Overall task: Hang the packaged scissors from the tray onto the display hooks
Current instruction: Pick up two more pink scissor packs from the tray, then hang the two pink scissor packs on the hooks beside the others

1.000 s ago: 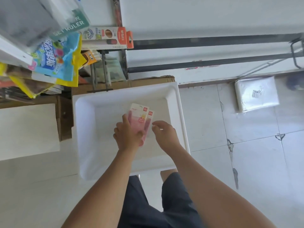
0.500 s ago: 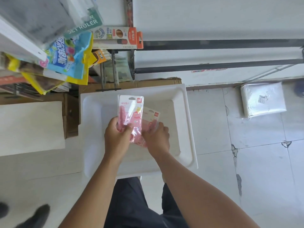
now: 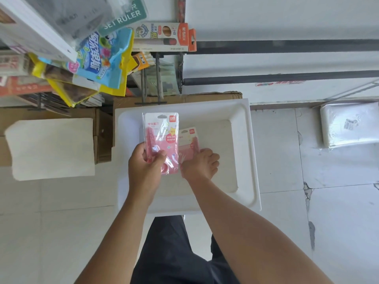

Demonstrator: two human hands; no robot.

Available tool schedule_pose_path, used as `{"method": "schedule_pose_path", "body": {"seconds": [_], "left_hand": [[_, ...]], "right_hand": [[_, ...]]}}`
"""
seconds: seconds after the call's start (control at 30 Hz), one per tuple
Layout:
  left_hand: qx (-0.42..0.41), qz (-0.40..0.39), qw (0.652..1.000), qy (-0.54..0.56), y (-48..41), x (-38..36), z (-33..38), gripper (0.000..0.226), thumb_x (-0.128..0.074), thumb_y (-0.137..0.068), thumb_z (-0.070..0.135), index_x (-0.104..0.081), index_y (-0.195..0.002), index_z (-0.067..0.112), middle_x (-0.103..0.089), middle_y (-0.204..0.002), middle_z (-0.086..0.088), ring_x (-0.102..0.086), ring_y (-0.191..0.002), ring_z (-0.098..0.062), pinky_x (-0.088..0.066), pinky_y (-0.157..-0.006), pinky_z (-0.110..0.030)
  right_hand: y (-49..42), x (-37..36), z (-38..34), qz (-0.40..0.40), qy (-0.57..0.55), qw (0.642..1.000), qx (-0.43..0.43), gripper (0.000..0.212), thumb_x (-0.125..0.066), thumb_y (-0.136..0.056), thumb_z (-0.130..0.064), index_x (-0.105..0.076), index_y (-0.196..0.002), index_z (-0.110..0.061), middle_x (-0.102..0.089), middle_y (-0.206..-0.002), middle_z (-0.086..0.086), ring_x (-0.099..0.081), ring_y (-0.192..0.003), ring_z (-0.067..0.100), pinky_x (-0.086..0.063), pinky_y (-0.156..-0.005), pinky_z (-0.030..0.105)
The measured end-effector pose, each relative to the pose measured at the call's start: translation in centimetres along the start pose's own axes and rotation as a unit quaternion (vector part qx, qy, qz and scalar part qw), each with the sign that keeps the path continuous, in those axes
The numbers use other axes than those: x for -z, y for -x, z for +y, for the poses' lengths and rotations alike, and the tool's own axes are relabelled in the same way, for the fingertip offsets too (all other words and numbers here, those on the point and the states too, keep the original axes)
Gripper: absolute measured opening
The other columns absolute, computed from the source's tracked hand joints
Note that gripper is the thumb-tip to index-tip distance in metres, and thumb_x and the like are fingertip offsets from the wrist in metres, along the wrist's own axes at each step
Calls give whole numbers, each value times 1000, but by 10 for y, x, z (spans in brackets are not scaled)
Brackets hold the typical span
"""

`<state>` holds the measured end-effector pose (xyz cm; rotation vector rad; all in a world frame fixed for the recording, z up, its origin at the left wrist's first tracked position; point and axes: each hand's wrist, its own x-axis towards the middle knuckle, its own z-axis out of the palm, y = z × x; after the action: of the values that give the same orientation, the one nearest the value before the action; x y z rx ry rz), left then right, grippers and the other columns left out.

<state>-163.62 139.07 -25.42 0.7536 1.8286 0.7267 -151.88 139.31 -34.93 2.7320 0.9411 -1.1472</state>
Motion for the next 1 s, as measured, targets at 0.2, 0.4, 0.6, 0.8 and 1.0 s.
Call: {"method": "schedule_pose_path", "body": {"seconds": [0.2,0.4,0.6,0.8,1.0], "left_hand": [[13,8,1000,9,2,3,1,30,-71,-91,23,-63,-120,23,-72,-116,5,-72,-99,-18,-61,-74,-30],[8,-7,999,31,15,9,20,27,-71,-91,20,-65,-117,22,-73,-111,7,-72,-97,-16,-60,-73,-28],[-22,-28,997,65,32,19,51,24,-72,-89,13,-68,-111,21,-76,-105,6,-73,-94,-15,-58,-72,-27],[-67,-61,993,74,52,33,85,21,-71,-88,10,-68,-98,29,-77,-100,7,-74,-91,-14,-57,-73,-29],[-129,-110,981,99,85,40,135,25,-71,-88,7,-68,-103,26,-78,-92,10,-75,-85,-10,-54,-67,-23]], "right_hand": [[4,13,-4,-44,-165,983,64,39,-66,-81,-25,-42,-113,-22,-64,-114,4,-65,-101,31,-52,-89,41],[20,68,-1,-123,-320,937,60,21,-48,-83,4,-56,-97,-9,-64,-87,5,-58,-68,16,-48,-53,20],[50,125,-2,-125,-387,911,66,24,-54,-76,5,-63,-99,1,-67,-78,5,-59,-60,16,-47,-45,16],[88,167,-7,-112,-437,886,110,20,-53,-84,-1,-65,-99,2,-71,-79,9,-62,-52,11,-50,-51,21],[130,226,-5,-69,-503,845,167,25,-60,-96,-22,-68,-96,2,-74,-74,3,-66,-59,18,-52,-52,23]]}}
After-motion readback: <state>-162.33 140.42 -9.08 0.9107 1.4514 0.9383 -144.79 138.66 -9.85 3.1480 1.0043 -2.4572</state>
